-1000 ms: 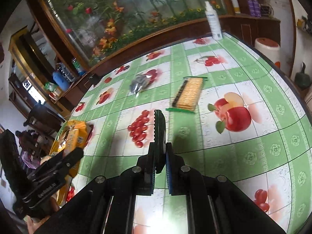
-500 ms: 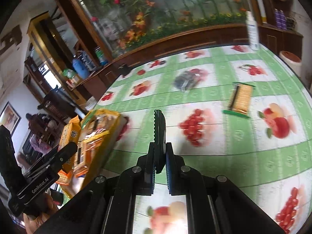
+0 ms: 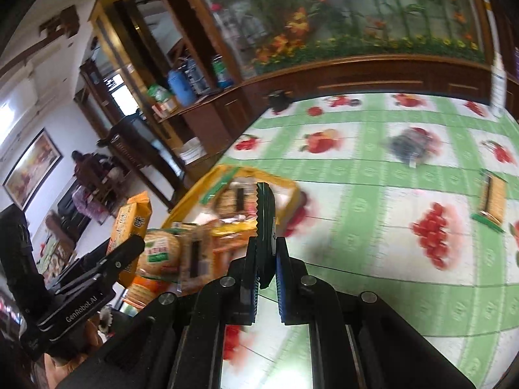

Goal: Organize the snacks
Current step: 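Carry the orange pack with left tool while right tool carries green pack over tray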

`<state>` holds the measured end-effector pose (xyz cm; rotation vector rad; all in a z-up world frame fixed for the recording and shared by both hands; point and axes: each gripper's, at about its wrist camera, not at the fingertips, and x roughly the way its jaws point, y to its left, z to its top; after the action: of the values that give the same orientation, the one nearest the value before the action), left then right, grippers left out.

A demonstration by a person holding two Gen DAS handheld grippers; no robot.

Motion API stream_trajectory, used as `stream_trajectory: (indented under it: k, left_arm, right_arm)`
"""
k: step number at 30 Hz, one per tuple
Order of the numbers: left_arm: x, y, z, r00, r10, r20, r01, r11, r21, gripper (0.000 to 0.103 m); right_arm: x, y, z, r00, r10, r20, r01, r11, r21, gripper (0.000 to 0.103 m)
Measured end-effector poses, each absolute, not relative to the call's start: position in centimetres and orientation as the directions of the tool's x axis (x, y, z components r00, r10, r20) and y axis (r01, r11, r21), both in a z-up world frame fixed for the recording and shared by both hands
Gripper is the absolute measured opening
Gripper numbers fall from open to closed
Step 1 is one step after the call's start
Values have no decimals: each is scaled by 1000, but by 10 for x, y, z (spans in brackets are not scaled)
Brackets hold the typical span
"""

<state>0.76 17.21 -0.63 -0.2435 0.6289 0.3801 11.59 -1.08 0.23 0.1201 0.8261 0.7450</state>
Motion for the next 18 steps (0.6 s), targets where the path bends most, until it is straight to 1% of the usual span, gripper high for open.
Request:
stream_trajectory:
  k: [8, 18]
  left_arm:
    - [-4, 200, -14, 726, 299, -620, -464, 878, -120, 71]
    - [-11, 206, -22, 728, 276, -627, -457, 878, -144, 71]
  right_arm:
    - [114, 44, 3, 395, 676, -622, -613, 698, 370, 9]
    - [128, 84, -17, 337, 701, -628, -623, 666, 410, 9]
